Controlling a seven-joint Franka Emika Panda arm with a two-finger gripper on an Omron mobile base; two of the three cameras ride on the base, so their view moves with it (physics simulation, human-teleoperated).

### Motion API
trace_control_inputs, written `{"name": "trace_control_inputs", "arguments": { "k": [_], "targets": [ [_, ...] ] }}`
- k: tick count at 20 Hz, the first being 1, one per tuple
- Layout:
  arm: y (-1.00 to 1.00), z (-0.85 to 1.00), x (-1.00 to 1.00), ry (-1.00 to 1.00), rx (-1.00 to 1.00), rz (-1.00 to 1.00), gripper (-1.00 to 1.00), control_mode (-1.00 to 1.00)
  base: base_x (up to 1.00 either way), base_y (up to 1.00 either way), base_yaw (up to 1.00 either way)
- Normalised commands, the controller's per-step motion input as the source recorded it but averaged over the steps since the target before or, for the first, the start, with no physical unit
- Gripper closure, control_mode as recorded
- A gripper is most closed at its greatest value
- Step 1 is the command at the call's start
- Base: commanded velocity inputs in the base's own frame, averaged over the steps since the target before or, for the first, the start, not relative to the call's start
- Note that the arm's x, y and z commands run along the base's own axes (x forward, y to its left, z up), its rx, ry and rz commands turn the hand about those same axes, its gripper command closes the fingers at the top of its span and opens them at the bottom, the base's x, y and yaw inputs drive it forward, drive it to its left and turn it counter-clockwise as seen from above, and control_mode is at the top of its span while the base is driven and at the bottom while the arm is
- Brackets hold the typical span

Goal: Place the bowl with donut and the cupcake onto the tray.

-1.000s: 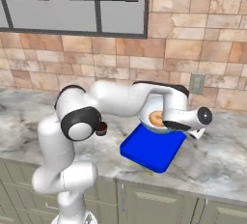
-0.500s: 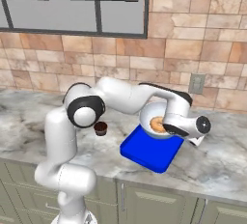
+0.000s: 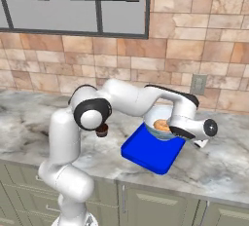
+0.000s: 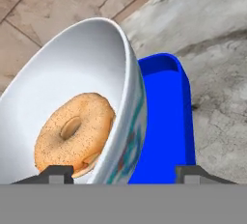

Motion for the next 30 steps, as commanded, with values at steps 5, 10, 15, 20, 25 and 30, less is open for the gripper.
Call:
{"name": "trace_control_inputs", "arguments": {
  "k": [5,10,15,20,25,30],
  "targets": [
    [-0.06,0.6,0.03,0.0,0.04,-0.09,-1.0,-1.0,0.0,0.0,0.0],
    [0.0,1.0,-0.06,0.0,0.03,-0.11,-1.0,-1.0,0.0,0.0,0.0],
    [0.09,0.5,-0.81,-0.12,-0.01,-0.02,-1.0,-1.0,0.0,0.0,0.0],
    [0.32,0.24,-1.0,-0.22,-0.08,0.0,-1.0,-1.0,0.0,0.0,0.0],
    [0.55,0.34,-0.89,-0.17,-0.14,0.0,-1.0,-1.0,0.0,0.0,0.0],
    [0.62,0.72,-0.63,-0.05,-0.18,0.01,-1.0,-1.0,0.0,0.0,0.0]
  ]
}}
